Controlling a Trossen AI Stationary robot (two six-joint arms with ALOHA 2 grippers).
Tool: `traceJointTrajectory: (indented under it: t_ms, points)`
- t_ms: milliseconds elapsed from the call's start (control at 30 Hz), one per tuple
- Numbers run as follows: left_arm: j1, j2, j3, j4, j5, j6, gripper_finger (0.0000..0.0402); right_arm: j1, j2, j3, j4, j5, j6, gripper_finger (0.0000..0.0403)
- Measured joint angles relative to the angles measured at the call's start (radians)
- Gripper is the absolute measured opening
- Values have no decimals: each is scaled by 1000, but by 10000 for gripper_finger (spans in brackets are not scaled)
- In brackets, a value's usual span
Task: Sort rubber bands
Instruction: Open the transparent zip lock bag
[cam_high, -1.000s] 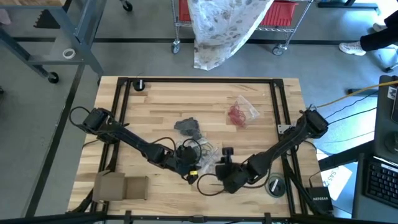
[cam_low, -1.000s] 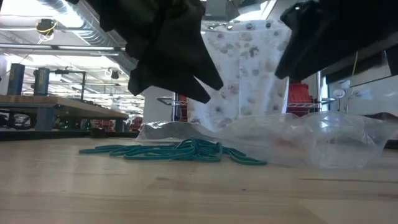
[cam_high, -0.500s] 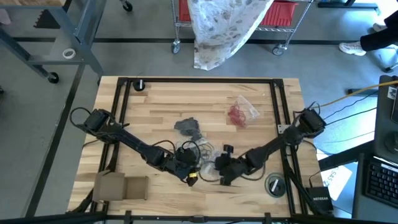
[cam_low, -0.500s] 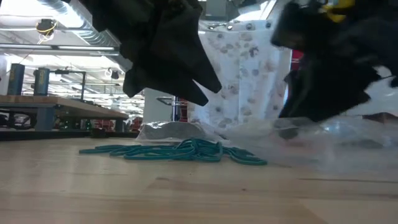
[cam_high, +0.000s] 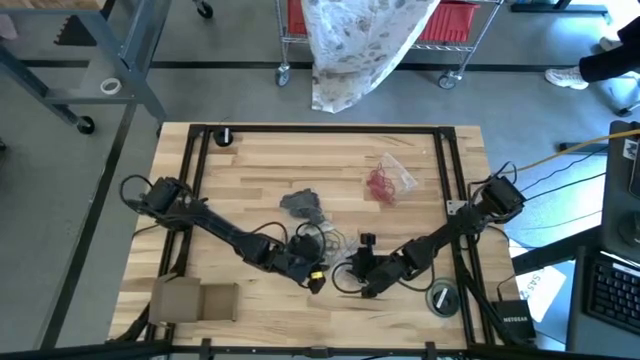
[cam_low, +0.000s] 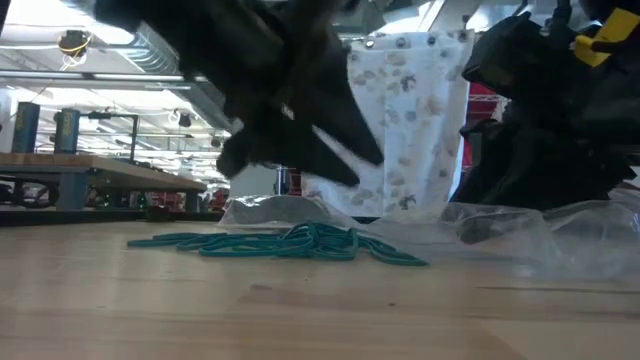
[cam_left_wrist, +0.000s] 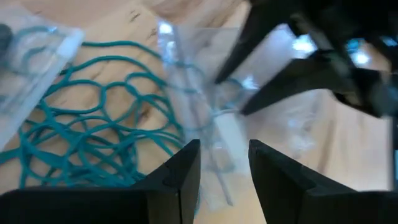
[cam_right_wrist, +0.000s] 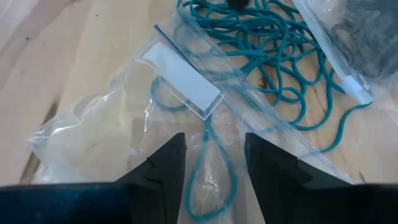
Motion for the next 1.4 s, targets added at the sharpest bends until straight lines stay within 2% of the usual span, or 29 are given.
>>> traceJointTrajectory:
  t_ms: [133,333,633,733,900,1033,1167,1300,1400]
  points:
    - [32,27,0,6,11,-30,127,0,0,0,2,0,-3,159]
    - [62,76,0,55,134,-25,127,0,0,0,4,0,-3,159]
    - [73,93,0,89,134,8,125,0,0,0,13,0,-5,159]
    - [71,93,0,119,163,53,100,0,0,0,14,0,-17,159]
    - [71,93,0,115,174,104,16,0,0,0,25,4,-22,159]
    - [70,93,0,119,173,121,3,0,0,6,34,19,-23,159]
    - [51,64,2,67,167,147,0,11,-43,58,-83,16,-23,159]
    - [5,-11,30,-71,76,177,0,58,-123,164,-278,11,-24,159]
    - [-34,-70,52,-103,-5,229,0,100,-168,238,-339,27,-52,159]
